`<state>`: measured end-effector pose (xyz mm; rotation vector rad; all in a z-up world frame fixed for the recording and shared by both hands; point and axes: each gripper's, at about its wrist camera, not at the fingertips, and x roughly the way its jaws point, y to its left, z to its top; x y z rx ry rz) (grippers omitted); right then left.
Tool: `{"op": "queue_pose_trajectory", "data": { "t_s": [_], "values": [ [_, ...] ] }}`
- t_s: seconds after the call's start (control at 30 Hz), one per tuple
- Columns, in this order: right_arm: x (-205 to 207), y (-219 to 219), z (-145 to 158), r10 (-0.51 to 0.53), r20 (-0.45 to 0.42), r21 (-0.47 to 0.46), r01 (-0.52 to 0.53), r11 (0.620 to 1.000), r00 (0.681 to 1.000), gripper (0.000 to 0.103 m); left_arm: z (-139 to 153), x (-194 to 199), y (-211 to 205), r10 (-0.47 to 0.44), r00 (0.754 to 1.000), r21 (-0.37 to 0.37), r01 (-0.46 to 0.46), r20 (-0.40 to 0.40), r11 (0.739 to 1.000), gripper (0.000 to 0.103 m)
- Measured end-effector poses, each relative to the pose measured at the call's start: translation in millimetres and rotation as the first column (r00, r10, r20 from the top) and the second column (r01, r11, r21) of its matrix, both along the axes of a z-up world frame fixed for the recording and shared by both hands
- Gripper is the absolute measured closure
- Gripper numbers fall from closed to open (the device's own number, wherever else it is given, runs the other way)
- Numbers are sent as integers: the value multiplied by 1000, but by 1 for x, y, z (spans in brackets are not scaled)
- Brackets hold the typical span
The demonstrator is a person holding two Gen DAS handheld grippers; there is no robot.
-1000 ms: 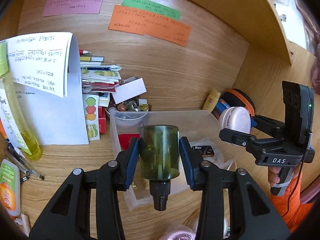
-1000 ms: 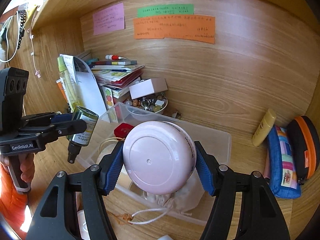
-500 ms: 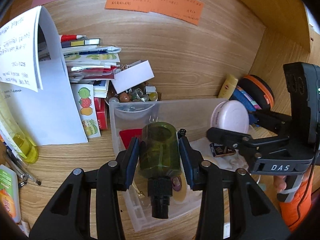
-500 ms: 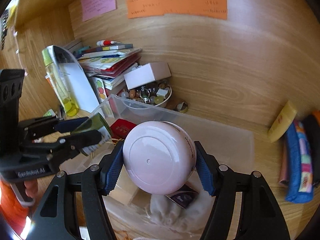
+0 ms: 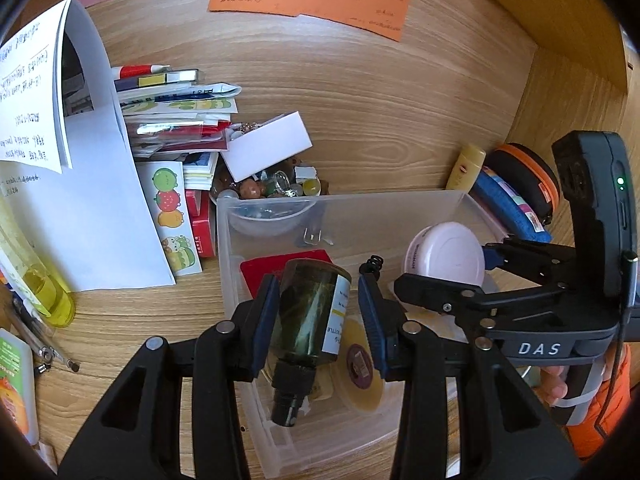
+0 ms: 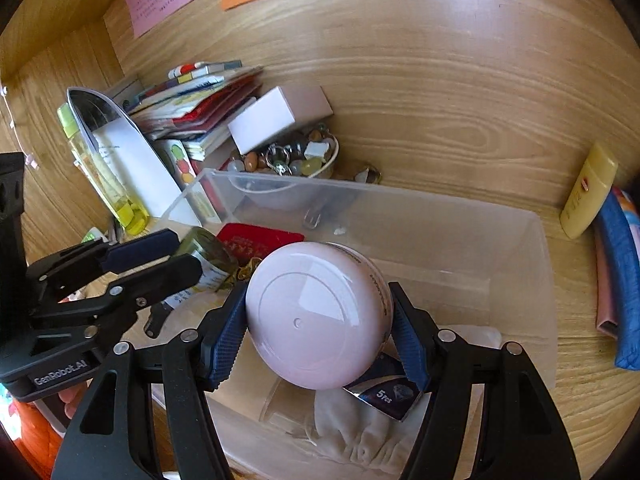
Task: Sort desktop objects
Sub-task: 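Lower green bottle into bin with left gripper while right gripper releases compact there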
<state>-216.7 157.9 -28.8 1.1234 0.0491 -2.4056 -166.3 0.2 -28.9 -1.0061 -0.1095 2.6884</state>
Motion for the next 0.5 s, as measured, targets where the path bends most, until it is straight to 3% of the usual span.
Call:
{"op": "queue_pose_trajectory", "data": {
  "t_s": [0.17,0.5],
  "values": [
    [0,1,1,-7,-9,-3,7,1000,1000,40,0,2,3,-4,1000,-30,3,-13,1000,61],
    [2,5,9,-15,-31,0,15,1000,999,39,1,6,3,-27,1000,-4,27,-11,1000,51]
  ]
}}
